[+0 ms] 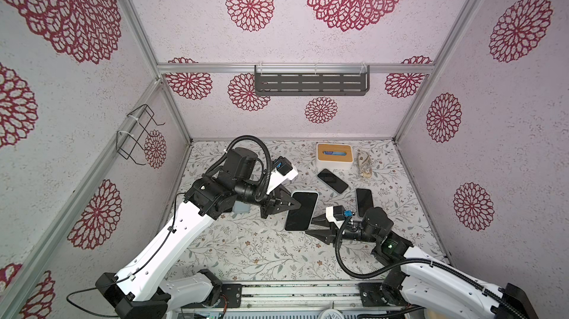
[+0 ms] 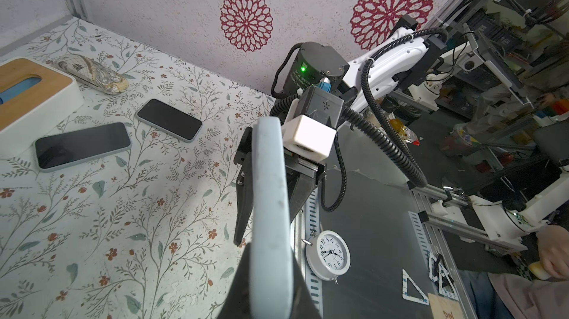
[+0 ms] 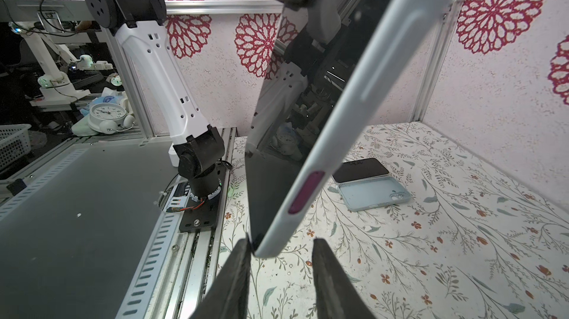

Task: Take the phone out of the phone case
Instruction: Remove the phone case from the phone.

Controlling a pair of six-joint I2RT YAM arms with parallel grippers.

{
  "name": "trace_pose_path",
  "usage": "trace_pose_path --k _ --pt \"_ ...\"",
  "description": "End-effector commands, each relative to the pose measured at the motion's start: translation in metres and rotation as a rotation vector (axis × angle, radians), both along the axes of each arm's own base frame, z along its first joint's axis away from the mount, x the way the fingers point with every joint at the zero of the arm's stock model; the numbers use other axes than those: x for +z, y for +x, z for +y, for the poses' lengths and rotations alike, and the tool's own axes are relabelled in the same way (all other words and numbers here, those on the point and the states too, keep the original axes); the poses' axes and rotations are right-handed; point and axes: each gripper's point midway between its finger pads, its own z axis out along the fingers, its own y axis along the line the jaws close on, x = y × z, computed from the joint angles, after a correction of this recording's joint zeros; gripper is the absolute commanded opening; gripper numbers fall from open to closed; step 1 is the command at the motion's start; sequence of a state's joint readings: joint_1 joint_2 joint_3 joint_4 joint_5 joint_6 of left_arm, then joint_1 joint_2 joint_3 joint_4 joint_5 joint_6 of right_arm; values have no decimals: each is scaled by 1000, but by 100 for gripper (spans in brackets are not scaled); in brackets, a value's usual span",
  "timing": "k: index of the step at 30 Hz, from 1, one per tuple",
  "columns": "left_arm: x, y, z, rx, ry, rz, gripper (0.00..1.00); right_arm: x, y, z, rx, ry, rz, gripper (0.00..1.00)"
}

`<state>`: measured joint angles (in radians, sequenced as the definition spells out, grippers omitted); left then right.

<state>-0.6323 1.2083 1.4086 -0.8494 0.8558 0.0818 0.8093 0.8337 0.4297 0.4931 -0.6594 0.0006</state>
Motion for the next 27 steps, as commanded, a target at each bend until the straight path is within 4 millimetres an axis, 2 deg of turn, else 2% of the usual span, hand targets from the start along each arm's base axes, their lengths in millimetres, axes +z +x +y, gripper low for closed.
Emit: trace_pose_path --k 1,10,16,27 --pt "18 -13 0 -56 -67 -28 0 8 7 -2 -27 34 -15 36" --pt "22 -17 -1 -69 -80 -20 0 1 17 0 -57 15 -8 34" --pt "24 -19 0 -73 -87 -16 0 3 27 -2 -96 21 -16 32" --pt "26 -22 -8 -117 -142 60 0 5 57 -7 -255 2 -81 30"
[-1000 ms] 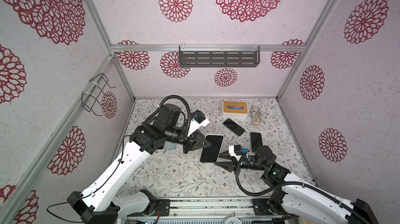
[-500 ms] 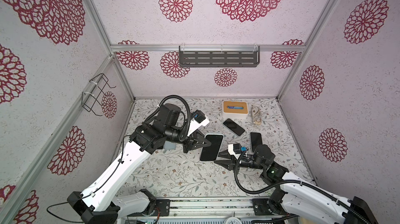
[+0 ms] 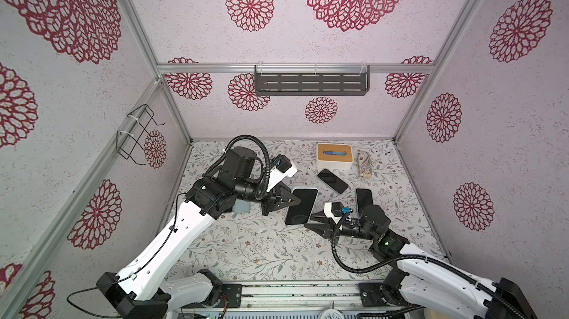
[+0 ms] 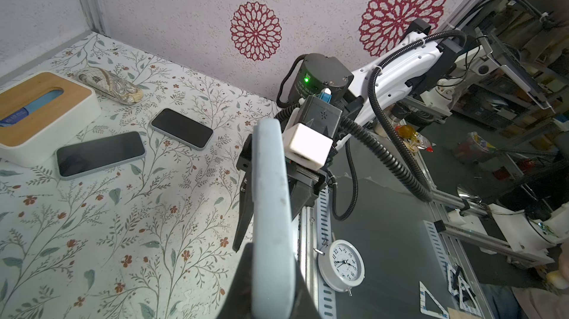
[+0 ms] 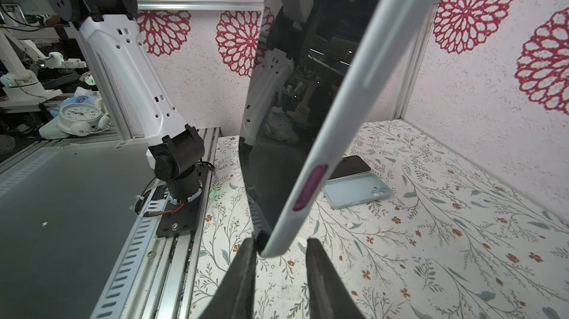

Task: Take the phone out of the phone case
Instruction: Remove the phone case from the phone.

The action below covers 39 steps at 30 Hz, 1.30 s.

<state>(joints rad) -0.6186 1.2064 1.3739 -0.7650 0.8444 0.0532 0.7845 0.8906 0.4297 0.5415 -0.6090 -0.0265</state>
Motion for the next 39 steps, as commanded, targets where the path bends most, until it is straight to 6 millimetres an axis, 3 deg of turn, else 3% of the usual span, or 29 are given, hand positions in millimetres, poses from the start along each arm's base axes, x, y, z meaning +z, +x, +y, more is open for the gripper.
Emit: trace_pose_path --k 1,12,28,31,34,36,39 --pt "27 -35 -6 -156 -124 83 0 12 37 -10 -195 13 -74 30" --pt "42 -38 -10 -183 -225 119 0 12 60 -24 -355 43 -160 29" --pt "36 -35 -15 -183 -238 178 0 15 81 -53 -533 103 -198 26" --pt "30 -30 -14 -150 -218 169 0 17 73 -54 -498 120 -201 28" --pt "28 -19 -11 -80 -207 154 0 15 59 -56 -439 150 -181 38" --pt "27 -15 -7 -64 -204 160 0 15 39 -50 -332 174 -152 45" --pt "19 -12 -2 -53 -160 176 0 16 9 -40 -152 187 -109 48"
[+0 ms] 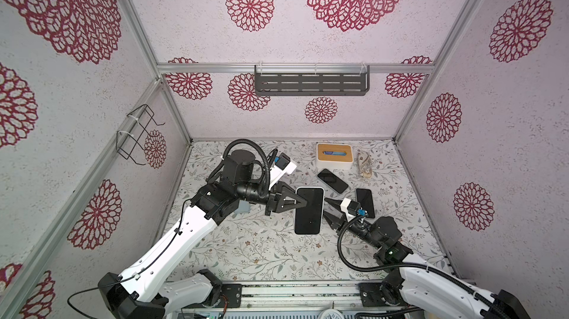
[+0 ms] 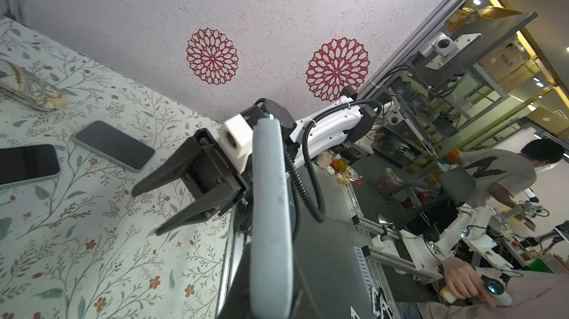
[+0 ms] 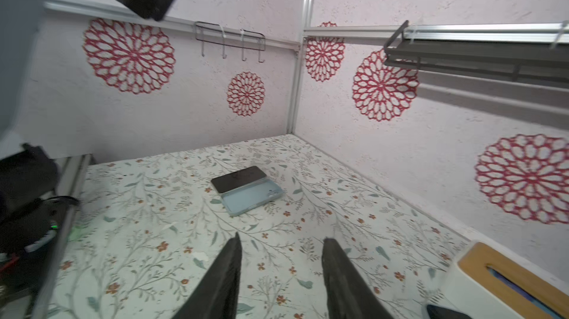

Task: Take the phone out of the phone case
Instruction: Remove the phone case from the phone.

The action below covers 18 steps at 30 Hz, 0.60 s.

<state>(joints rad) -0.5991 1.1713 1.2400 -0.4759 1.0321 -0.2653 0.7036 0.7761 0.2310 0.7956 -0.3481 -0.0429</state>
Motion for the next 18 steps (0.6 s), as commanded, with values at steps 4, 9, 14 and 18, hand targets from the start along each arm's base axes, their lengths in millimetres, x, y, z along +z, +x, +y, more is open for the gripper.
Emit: trace_pose_path --k 4,9,14,18 --pt "-6 2 6 -20 60 -15 0 23 -56 13 313 65 4 43" --pt "-4 3 3 -47 54 -28 0 18 -72 30 432 -3 47 41" --pt "-4 5 3 -44 57 -34 0 17 -81 38 485 -7 46 41" --pt "-4 5 4 -45 69 -41 0 17 -86 37 502 -6 45 42"
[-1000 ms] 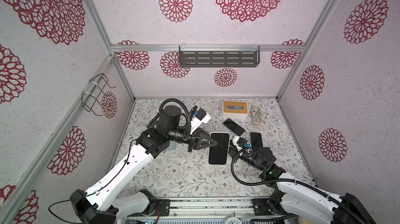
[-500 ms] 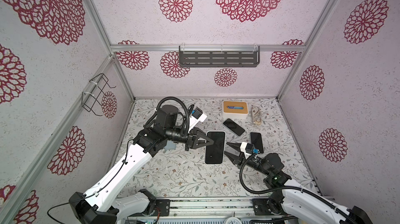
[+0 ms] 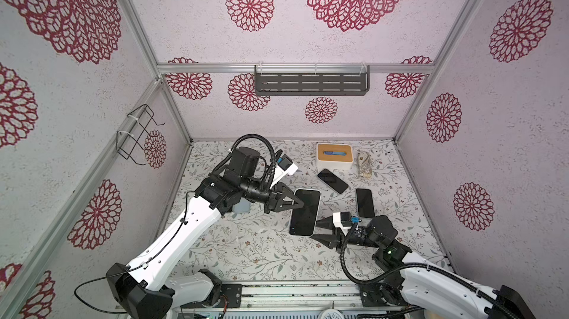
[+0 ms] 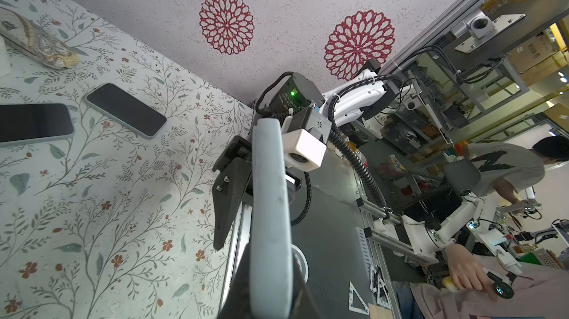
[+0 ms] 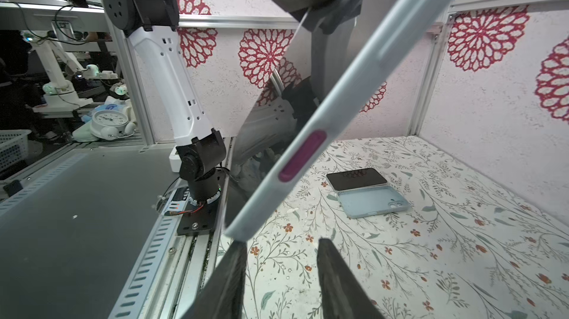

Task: Take the phone out of the phone case
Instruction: Remove the phone case from the phone.

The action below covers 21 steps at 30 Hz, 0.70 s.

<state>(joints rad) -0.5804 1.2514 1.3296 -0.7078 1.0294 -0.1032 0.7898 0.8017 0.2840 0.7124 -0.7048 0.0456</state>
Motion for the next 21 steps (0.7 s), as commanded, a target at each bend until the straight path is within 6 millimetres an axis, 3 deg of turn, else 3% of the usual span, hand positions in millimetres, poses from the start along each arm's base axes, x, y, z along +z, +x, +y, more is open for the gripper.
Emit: trace_pose_path --k 1,7,21 --pt "17 -2 2 -24 -37 -71 0 22 -12 -1 55 50 -42 43" --pt "18 -1 4 -31 -39 -75 0 27 -21 -4 87 67 -38 49" --pt "15 -1 2 -56 -39 -76 0 38 -21 4 134 85 -37 46"
